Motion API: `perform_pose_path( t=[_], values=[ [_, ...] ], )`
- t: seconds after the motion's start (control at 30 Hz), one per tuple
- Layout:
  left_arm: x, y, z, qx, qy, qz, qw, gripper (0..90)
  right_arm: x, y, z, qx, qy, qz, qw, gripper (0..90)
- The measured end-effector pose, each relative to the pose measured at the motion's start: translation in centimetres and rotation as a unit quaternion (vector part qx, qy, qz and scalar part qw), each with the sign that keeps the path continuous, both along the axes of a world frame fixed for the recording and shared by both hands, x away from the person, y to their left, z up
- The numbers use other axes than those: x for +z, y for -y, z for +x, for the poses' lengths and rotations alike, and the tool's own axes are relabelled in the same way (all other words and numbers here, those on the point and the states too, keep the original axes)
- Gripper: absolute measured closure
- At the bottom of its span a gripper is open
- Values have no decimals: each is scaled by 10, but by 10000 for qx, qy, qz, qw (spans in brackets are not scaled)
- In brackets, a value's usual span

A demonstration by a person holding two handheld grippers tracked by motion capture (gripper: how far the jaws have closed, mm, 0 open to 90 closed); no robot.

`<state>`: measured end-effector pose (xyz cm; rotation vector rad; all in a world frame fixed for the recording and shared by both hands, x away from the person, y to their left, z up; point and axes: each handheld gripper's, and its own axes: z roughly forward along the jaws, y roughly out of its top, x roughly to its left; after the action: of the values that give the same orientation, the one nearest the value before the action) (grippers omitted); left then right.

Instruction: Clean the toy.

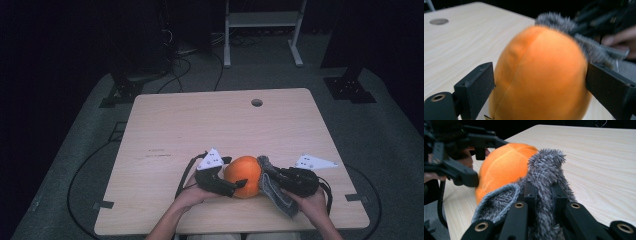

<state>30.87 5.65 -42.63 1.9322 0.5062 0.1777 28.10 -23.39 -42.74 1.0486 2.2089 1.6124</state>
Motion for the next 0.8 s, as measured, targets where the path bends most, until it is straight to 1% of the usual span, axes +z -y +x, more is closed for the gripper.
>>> perform_pose_path(
  t=[0.03, 0.07, 0.1, 0.13, 0.17, 0.2, 0.23, 0.27, 0.3, 0.37, 0.4, 0.43, 0.47, 0.5, 0.53, 0.57, 0.6, 0.63, 0.67, 0.7, 0.73, 0.8],
  values=[
    [0, 0, 0, 0, 0, 0, 10000, 123, -1, 0, 1, 4, -17, -2, 10000, 782],
    [-5, 1, -1, -25, 101, -80, 9999, 162, -1, 0, 2, -18, -14, -41, 10000, 782],
    [-6, 1, -2, 6, 170, -94, 9998, 212, -2, 1, 2, -47, -2, -66, 10000, 782],
    [-6, 1, -3, 59, 209, -91, 9997, 255, -2, 2, 2, -64, -34, -51, 10000, 782],
    [-6, 1, -3, 59, 209, -91, 9997, 290, -2, 2, 2, -64, -34, -51, 10000, 782],
    [-7, 5, -5, 171, 317, -53, 9993, 313, -1, 4, 3, -123, -41, -91, 9999, 783],
    [-7, 5, -5, 171, 317, -53, 9993, 325, 1, 4, 1, -135, -35, -93, 9999, 783],
    [-7, 6, -5, 213, 329, -47, 9992, 325, 1, 4, 1, -135, -35, -93, 9999, 783],
    [-7, 7, -6, 268, 335, -40, 9991, 327, 9, 2, -3, -86, 80, -84, 9999, 783],
    [-7, 9, -7, 330, 347, -69, 9988, 328, 17, 0, -8, 134, 257, 126, 9995, 783],
    [-7, 10, -7, 328, 374, -50, 9987, 327, 21, -3, -9, 195, 341, 92, 9992, 783],
    [-7, 10, -7, 328, 374, -50, 9987, 323, 21, -3, -9, 195, 341, 92, 9992, 783],
    [-6, 11, -8, 267, 366, -38, 9990, 309, 20, -7, -10, 204, 399, -106, 9989, 783],
    [-6, 11, -8, 267, 366, -38, 9990, 279, 20, -7, -10, 204, 399, -106, 9989, 783],
    [-5, 11, -8, 170, 326, -38, 9993, 279, 18, -7, -8, 194, 389, -106, 9990, 783],
    [-4, 10, -7, 30, 272, -69, 9996, 232, 14, -6, -7, 185, 345, -88, 9992, 783],
    [-3, 8, -7, -46, 302, -51, 9995, 157, 9, -2, -5, 136, 309, -78, 9994, 783],
    [-3, 7, -6, -20, 288, -71, 9996, 133, 9, 1, -4, 82, 295, -91, 9995, 783],
    [-4, 7, -6, -20, 258, -52, 9997, 132, 9, 3, -2, 37, 266, -103, 9996, 783],
    [-5, 8, -6, -3, 329, -13, 9995, 154, 8, 5, -1, 1, 243, -94, 9997, 783],
    [-6, 9, -8, 17, 457, 37, 9989, 211, 7, 6, -1, -27, 213, -109, 9997, 783],
    [-6, 10, -9, 101, 570, 90, 9983, 284, 8, 7, -1, -42, 215, -125, 9997, 783]
  ],
)
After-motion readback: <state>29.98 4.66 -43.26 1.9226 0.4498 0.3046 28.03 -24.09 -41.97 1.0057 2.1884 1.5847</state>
